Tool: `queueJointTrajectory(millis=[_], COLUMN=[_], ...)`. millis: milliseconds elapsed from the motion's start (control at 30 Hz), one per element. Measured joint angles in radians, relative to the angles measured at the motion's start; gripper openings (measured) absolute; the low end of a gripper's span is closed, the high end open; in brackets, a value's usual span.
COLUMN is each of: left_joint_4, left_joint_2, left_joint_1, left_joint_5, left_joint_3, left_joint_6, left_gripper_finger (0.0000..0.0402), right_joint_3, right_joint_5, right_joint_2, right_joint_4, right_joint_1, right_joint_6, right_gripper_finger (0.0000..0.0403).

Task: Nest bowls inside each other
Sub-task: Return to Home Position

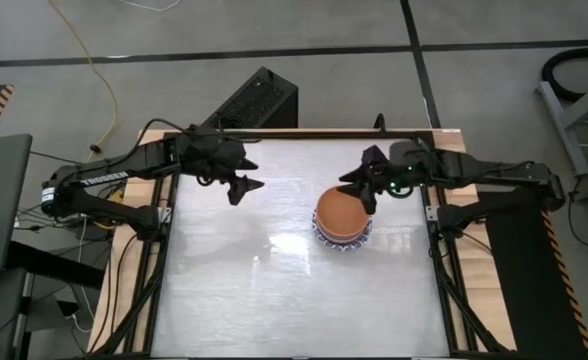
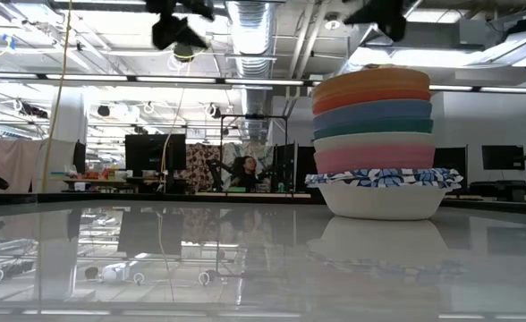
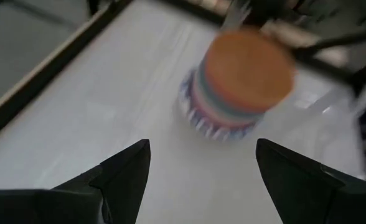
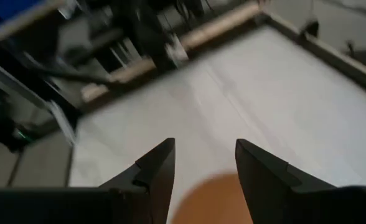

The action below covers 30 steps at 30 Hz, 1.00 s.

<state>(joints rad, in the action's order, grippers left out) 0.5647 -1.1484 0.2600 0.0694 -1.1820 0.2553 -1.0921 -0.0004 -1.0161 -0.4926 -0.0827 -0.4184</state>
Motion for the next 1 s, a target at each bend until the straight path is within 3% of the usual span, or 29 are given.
queueJointTrajectory(millis=[267,400,533,700,900,1000], left_joint_4=[-0.166,-0.235,-0.226,-0.22,-0.249,-0.251], left_joint_2=[0.003,0.003,0.004,0.001,0.001,0.003], left_joint_1=[0.0,0.0,0.0,0.0,0.0,0.0], left_joint_5=[0.009,-0.079,-0.157,-0.218,-0.371,-0.377], left_joint_3=[0.0,0.0,0.0,0.0,0.0,0.0], left_joint_6=[0.029,0.171,0.284,0.299,0.276,0.29], left_gripper_finger=[0.0281,0.0281,0.0281,0.0281,0.0281,0.0281], right_joint_3=[0.024,0.024,0.024,0.024,0.025,0.024], right_joint_5=[-0.023,-0.009,-0.004,-0.003,0.044,0.053], right_joint_2=[0.071,0.121,0.168,0.197,0.24,0.271], right_joint_4=[0.187,0.314,0.325,0.321,0.328,0.326], right_joint_1=[-0.019,-0.019,-0.018,-0.019,-0.079,-0.111], right_joint_6=[0.008,0.008,0.008,0.009,0.047,0.077], right_gripper_finger=[0.0187,0.0187,0.0187,0.0187,0.0187,0.0187])
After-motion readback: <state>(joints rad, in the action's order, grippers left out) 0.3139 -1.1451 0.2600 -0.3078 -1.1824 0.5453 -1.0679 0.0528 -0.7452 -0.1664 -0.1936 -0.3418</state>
